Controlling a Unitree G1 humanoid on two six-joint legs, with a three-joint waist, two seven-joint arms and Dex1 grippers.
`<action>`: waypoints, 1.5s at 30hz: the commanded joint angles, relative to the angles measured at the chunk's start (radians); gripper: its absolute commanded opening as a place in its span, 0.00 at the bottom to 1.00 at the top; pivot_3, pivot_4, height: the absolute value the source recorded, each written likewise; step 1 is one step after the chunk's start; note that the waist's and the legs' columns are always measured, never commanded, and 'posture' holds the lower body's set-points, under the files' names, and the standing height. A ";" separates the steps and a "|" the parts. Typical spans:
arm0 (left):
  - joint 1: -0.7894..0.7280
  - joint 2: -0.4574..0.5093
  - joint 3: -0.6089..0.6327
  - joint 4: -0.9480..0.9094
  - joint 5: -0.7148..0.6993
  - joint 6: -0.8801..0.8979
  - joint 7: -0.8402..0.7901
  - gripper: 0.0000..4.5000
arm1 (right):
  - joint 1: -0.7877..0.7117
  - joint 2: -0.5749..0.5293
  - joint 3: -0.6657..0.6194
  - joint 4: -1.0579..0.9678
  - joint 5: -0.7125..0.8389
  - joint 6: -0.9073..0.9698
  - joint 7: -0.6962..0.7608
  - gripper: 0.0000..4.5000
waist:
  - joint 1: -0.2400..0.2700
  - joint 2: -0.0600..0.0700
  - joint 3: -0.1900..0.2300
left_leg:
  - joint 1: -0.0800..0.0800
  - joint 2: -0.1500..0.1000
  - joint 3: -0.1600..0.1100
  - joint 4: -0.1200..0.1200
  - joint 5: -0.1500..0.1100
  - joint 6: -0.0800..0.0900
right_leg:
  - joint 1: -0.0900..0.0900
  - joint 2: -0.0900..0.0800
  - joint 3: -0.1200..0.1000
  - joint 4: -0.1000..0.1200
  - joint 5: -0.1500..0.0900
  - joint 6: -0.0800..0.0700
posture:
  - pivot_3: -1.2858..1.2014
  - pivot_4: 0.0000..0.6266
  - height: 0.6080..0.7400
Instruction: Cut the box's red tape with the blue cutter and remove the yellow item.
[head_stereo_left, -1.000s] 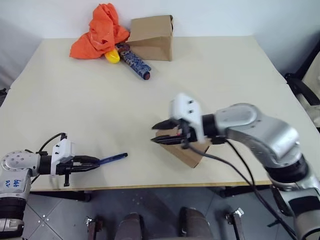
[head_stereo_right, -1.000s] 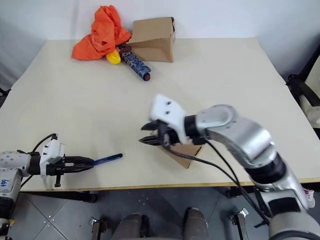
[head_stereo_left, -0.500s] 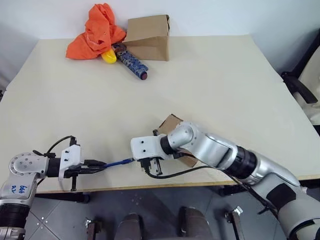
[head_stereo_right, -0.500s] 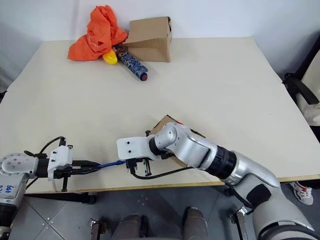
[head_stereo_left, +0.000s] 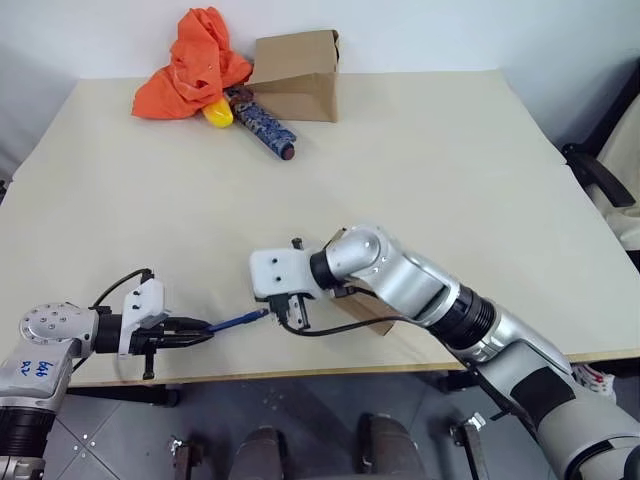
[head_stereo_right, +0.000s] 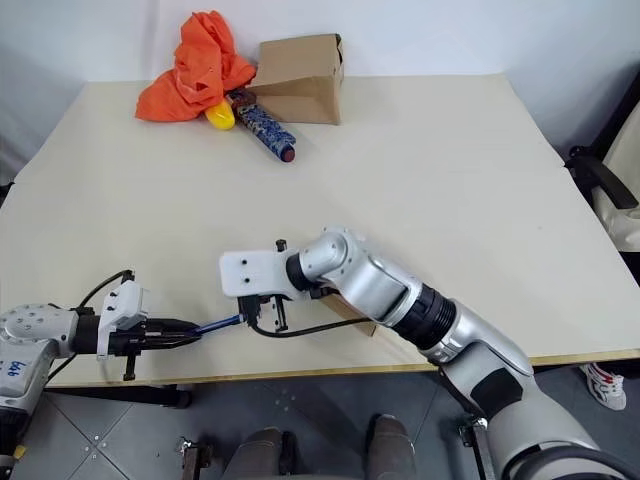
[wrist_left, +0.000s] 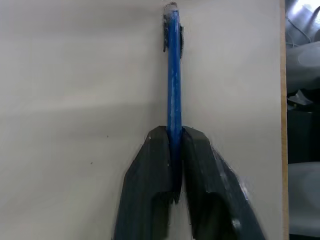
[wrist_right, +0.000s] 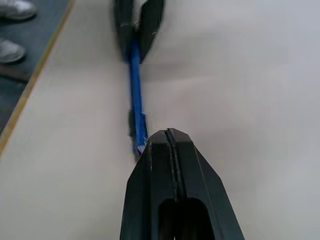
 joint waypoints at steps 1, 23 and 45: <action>0.008 0.012 -0.018 0.035 0.038 0.013 0.031 0.39 | 0.004 0.001 -0.055 -0.068 0.024 0.022 0.025 0.00 | 0.000 0.000 0.000 | 0.000 0.000 0.000 0.000 0.000 0.000 | 0.000 0.000 0.000 0.000 0.000 0.000 | 0.52 0.24 1.00; 0.006 -0.043 -0.082 0.139 0.105 -0.264 0.065 0.51 | 0.050 -0.019 -0.077 -0.103 0.002 0.042 0.041 0.00 | 0.005 0.008 -0.005 | 0.003 0.000 0.000 0.001 0.000 0.000 | 0.003 0.000 0.000 0.001 0.000 0.000 | 0.52 0.24 1.00; 0.100 -0.015 -0.054 0.040 0.041 -0.178 0.026 0.02 | 0.085 0.029 0.043 0.000 -0.085 -0.088 0.103 0.00 | 0.001 0.009 -0.005 | 0.003 0.000 0.001 0.000 0.000 0.000 | 0.003 0.000 0.000 0.000 0.000 0.000 | 0.52 0.24 1.00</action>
